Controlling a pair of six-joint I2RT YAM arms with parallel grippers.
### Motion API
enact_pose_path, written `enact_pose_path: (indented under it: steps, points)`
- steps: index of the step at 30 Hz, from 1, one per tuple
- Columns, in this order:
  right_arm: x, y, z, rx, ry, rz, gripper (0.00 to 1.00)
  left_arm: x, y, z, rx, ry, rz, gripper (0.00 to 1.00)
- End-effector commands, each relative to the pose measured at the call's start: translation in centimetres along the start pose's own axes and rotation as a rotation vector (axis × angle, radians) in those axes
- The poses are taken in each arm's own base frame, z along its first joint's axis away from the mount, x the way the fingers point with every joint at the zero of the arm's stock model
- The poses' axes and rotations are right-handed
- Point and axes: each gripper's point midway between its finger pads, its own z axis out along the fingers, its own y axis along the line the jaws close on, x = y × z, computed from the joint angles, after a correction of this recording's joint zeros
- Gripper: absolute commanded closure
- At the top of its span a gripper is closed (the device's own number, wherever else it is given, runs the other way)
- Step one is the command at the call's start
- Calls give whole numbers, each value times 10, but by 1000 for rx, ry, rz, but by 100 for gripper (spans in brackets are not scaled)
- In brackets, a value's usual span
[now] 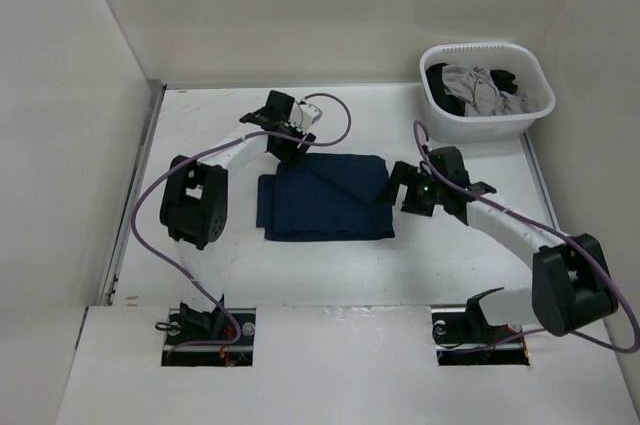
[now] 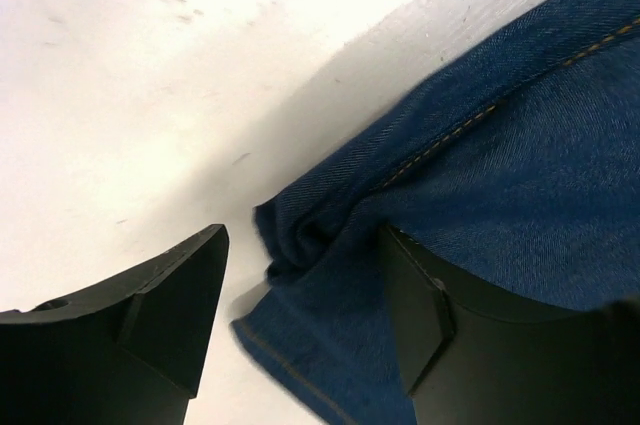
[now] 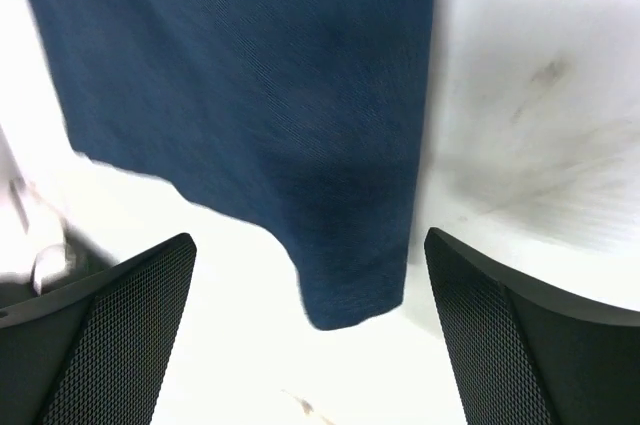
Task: Fold and stack the trousers
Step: Fold the trousers
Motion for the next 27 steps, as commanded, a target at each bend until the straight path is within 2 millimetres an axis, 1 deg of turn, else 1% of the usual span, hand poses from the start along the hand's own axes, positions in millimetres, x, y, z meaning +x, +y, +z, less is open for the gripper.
enact_pose_path:
  steps: [1,3,4,5,6,7,8,9,11,14,17,18,20,22,23,25,27]
  points:
    - [-71,35,-34,48,-293,-89,0,-46,26,-62,-123,-165,33,39]
    - [-88,49,-43,79,-374,-138,0,-59,30,-88,-149,-223,30,38]
    - [-93,56,-42,79,-389,-164,0,-64,31,-101,-161,-246,37,36]
    - [-98,63,-38,71,-389,-183,8,-65,30,-112,-167,-264,43,35]
    - [-103,67,-32,70,-387,-190,23,-63,27,-120,-166,-267,56,34]
    - [-108,68,-24,72,-379,-189,45,-58,22,-124,-158,-259,67,33]
    - [-111,68,-14,74,-366,-184,65,-49,15,-124,-142,-235,79,34]
    - [-113,67,-3,80,-349,-173,74,-37,5,-123,-119,-204,88,34]
    - [-116,61,21,91,-302,-141,85,-5,-17,-115,-60,-118,96,36]
    - [-125,54,49,94,-263,-109,93,48,-58,-98,60,4,99,38]
    - [-132,39,78,130,-232,-49,97,86,-88,-86,150,92,78,41]
    - [-132,31,85,151,-225,-24,97,99,-94,-82,164,121,76,42]
    - [-137,15,92,198,-244,19,98,120,-98,-74,164,168,82,43]
    - [-144,7,94,223,-273,28,99,135,-97,-70,145,200,84,43]
    - [-145,6,95,223,-274,25,99,137,-97,-69,140,201,91,43]
    - [-148,8,96,218,-271,17,99,136,-94,-69,132,198,92,42]
    - [-151,10,93,213,-280,7,98,132,-89,-69,126,192,91,42]
